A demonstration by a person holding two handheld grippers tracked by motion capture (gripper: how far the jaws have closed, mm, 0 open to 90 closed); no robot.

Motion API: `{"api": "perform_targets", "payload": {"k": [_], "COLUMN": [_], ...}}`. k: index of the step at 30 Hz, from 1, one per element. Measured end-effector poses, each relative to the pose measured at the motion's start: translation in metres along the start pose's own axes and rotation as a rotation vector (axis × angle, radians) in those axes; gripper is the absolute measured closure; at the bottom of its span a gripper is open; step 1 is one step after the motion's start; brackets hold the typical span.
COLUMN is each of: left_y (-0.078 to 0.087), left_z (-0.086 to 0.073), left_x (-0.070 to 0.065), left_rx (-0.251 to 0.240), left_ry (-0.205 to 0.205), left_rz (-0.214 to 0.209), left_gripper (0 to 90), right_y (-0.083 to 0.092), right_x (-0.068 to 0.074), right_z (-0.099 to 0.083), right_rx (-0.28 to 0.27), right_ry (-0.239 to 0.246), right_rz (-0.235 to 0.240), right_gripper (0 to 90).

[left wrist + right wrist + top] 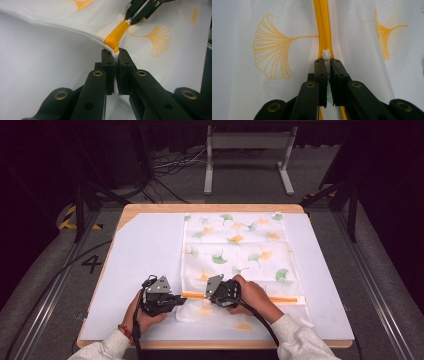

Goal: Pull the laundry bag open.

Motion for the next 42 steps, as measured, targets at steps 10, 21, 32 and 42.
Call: {"api": "perform_targets", "payload": {"k": [10, 21, 32, 42], "left_y": [0.0, 0.001, 0.001, 0.001], "left_z": [0.0, -0.001, -0.002, -0.003], "left_x": [0.0, 0.001, 0.001, 0.0], "left_rx": [0.002, 0.005, 0.005, 0.015], "left_ry": [0.0, -0.002, 0.004, -0.003], "left_rz": [-0.002, 0.0, 0.0, -0.001], "left_gripper": [85.8, 85.8, 85.7, 85.7], "right_y": [0.003, 0.009, 0.015, 0.022], "right_x": [0.0, -0.004, -0.007, -0.009], "right_z": [-0.006, -0.019, -0.032, -0.044], "right_rx": [0.01, 0.027, 0.034, 0.045], "right_ry": [-0.005, -0.026, -0.036, -0.054], "right_rz": [0.008, 0.001, -0.006, -0.006], "right_gripper": [84.8, 84.8, 84.8, 84.8]}}
Point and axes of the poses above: each handheld gripper's, and its own axes: y roughly backward along the jaws, z roughly out of its top, x roughly to its left, the point moved 10 cm from there along -y, roughly forward along the jaws, and after that the axes turned 4 degrees about -z, right-handed, at the moved point
